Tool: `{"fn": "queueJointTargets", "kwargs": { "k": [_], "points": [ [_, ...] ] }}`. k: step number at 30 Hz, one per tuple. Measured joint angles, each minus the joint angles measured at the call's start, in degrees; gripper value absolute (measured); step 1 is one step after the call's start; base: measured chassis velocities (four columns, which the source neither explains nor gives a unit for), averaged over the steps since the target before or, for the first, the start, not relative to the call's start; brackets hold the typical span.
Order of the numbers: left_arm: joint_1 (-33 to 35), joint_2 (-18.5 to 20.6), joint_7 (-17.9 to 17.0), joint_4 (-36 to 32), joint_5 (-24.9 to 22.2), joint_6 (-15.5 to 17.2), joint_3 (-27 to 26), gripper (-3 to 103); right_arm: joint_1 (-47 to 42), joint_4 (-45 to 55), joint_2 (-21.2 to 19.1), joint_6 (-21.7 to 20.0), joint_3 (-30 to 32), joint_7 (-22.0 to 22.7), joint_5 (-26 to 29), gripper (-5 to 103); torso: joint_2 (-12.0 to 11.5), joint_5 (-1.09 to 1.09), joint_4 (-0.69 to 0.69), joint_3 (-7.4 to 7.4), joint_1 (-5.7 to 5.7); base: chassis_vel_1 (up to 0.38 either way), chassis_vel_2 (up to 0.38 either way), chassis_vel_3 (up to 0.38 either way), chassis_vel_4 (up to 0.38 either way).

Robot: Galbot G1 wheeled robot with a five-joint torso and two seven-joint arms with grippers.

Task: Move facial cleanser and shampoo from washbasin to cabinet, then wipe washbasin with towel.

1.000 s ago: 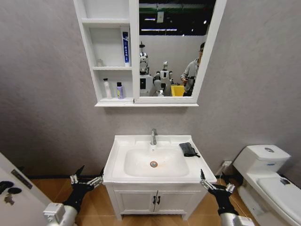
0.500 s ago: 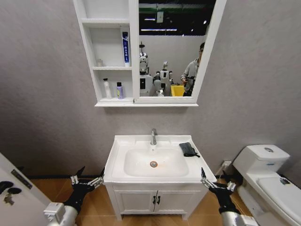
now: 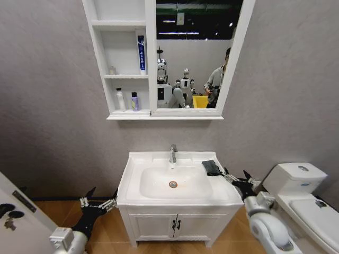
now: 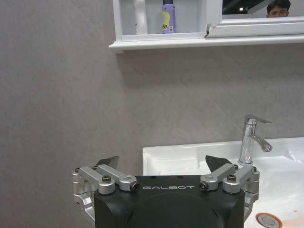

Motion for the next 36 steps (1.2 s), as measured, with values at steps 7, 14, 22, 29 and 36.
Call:
{"fn": "queueJointTargets", "kwargs": {
  "k": [7,14,22,29,36],
  "points": [
    [0.0,0.0,0.0,0.0,0.0,0.0,0.0,100,13.6,-10.5,-3.8,-4.4,-8.9,0.1,6.2,100,0.0,-0.02,0.02,0.00,0.00,0.000,0.000,0.000,0.000],
    [0.0,0.0,0.0,0.0,0.0,0.0,0.0,100,31.3,-27.4,-3.2,-9.3,-23.2,-0.4,8.3,100,0.0,0.00,0.00,0.00,0.00,0.000,0.000,0.000,0.000],
    [0.0,0.0,0.0,0.0,0.0,0.0,0.0,100,41.9,-40.1,0.5,-9.5,-30.5,-1.9,4.0,100,0.0,0.00,0.02,0.00,0.00,0.000,0.000,0.000,0.000],
    [0.0,0.0,0.0,0.0,0.0,0.0,0.0,100,42.5,-45.4,1.9,-8.9,-30.9,-3.6,1.9,100,0.0,-0.02,-0.01,-0.01,-0.02,0.000,0.000,0.000,0.000],
    [0.0,0.0,0.0,0.0,0.0,0.0,0.0,100,42.5,-48.6,3.1,-7.9,-30.9,-5.3,2.1,90,0.0,-0.01,0.01,-0.01,-0.01,0.000,0.000,0.000,0.000]
  ]
}}
